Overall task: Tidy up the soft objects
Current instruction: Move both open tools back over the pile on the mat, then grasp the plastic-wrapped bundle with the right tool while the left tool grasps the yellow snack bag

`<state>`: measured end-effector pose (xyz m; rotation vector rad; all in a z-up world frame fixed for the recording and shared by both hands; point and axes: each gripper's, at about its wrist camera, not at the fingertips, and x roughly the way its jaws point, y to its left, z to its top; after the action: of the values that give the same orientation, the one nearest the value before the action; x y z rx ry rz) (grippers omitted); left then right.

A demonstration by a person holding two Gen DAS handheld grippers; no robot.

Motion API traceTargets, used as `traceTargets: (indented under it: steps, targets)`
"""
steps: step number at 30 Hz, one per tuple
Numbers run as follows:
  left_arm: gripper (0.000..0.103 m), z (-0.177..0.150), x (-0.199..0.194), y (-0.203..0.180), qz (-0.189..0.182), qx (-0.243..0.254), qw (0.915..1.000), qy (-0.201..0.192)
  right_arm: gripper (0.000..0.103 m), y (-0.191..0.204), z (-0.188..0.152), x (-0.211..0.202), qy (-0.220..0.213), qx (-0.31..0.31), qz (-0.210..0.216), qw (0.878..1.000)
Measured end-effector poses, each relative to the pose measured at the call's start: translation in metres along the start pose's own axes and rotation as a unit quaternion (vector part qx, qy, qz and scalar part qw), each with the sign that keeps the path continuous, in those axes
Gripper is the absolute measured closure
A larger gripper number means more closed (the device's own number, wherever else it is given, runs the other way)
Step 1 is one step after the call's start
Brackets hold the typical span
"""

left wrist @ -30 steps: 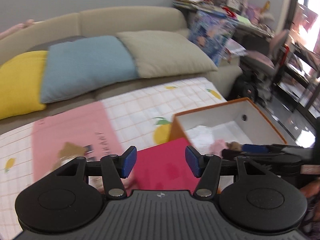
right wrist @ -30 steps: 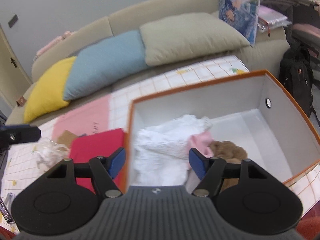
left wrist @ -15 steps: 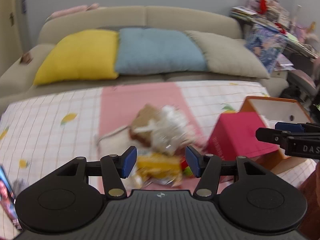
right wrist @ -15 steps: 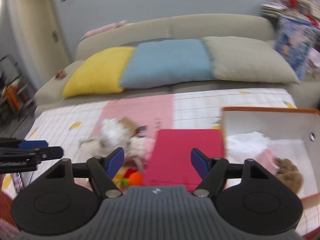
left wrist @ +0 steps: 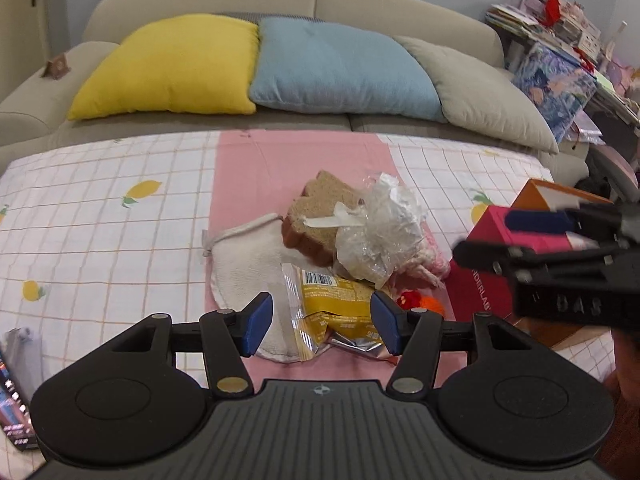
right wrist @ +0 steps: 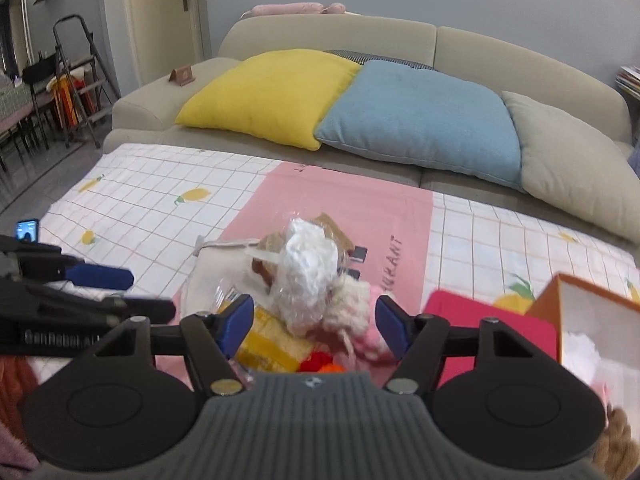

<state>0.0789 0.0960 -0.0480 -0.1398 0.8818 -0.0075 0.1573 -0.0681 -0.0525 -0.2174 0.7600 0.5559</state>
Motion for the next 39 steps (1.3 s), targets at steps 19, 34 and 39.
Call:
traceTargets:
  steps: [19, 34, 39]
  targets:
    - [0.028, 0.005, 0.097, 0.022, -0.023, -0.080, 0.9913, 0.101, 0.048, -0.001, 0.025, 0.094, 0.078, 0.029, 0.014, 0.996]
    - [0.043, 0.005, 0.113, 0.002, -0.015, -0.056, 0.9922, 0.111, 0.074, -0.009, 0.011, 0.071, 0.047, 0.027, 0.039, 0.998]
    - [0.068, 0.008, 0.104, -0.007, 0.006, -0.027, 0.9956, 0.089, 0.074, -0.013, 0.013, 0.052, 0.024, 0.026, 0.038, 0.999]
